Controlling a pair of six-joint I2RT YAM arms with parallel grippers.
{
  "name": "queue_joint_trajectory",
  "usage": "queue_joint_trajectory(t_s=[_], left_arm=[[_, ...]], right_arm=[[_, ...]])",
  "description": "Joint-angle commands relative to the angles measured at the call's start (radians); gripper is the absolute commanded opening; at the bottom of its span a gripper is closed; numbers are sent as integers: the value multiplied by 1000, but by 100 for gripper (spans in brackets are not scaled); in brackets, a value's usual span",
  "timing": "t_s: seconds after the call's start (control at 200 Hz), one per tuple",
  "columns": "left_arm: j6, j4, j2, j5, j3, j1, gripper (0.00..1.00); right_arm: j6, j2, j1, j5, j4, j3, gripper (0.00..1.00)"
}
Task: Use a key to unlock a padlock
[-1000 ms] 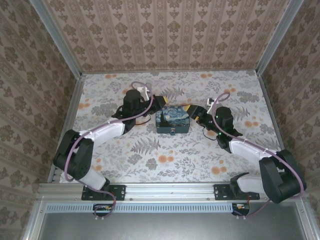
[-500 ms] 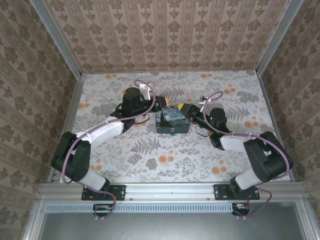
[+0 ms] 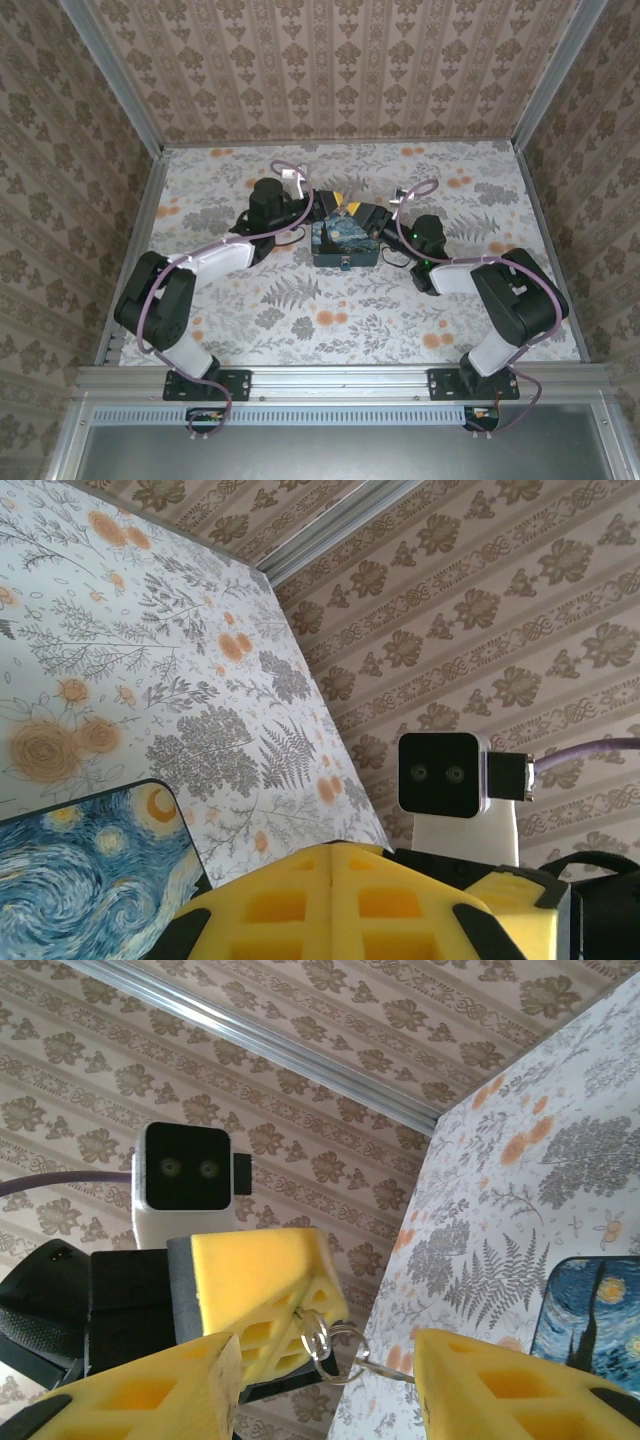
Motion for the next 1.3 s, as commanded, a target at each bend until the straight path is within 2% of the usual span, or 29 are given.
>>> queue_joint_trajectory(t_s=[0.0, 0.71, 1.295], left_arm=[[-66, 102, 22, 23, -14, -1, 0], [-110, 139, 36, 25, -20, -9, 0], [-112, 135, 43, 24, -14, -11, 0]], right_arm=[[2, 13, 10, -8, 63, 33, 49], [-3, 43, 30, -10, 65, 60, 41], [-1, 65, 32, -14, 64, 54, 24]])
